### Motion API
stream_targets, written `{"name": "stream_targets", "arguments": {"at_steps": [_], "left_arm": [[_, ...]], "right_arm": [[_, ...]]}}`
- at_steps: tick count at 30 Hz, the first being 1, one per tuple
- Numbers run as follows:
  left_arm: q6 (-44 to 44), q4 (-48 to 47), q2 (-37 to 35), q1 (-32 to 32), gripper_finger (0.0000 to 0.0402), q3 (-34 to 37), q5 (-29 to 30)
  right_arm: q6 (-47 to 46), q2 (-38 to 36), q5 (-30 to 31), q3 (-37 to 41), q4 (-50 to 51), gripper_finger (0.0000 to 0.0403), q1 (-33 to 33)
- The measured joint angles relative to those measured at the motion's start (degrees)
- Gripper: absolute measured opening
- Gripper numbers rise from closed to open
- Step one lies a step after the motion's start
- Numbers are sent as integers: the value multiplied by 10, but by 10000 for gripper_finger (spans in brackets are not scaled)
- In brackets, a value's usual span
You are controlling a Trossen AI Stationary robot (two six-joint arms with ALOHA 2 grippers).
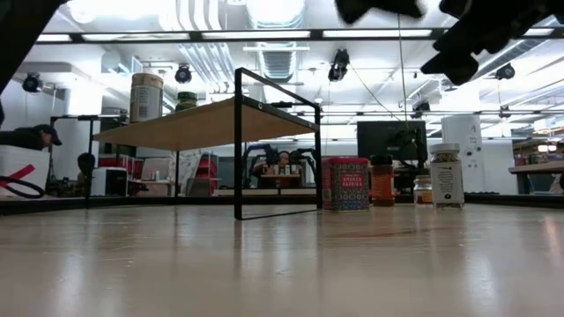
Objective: Shelf spices
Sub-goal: Remove the red seasoning can from the shelf
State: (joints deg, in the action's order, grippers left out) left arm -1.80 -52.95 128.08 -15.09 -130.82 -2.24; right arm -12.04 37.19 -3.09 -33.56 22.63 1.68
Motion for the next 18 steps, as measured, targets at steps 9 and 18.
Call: {"name": "stream_targets", "arguments": {"at_steps": [9,18], "left_arm": [[46,230,-41,-35,143,13,2],[54,262,-53,-87,139,19,89]], "right_arm": [[77,72,32,-13,-46,204,-2],[131,132,47,-58,-40,204,24]]}}
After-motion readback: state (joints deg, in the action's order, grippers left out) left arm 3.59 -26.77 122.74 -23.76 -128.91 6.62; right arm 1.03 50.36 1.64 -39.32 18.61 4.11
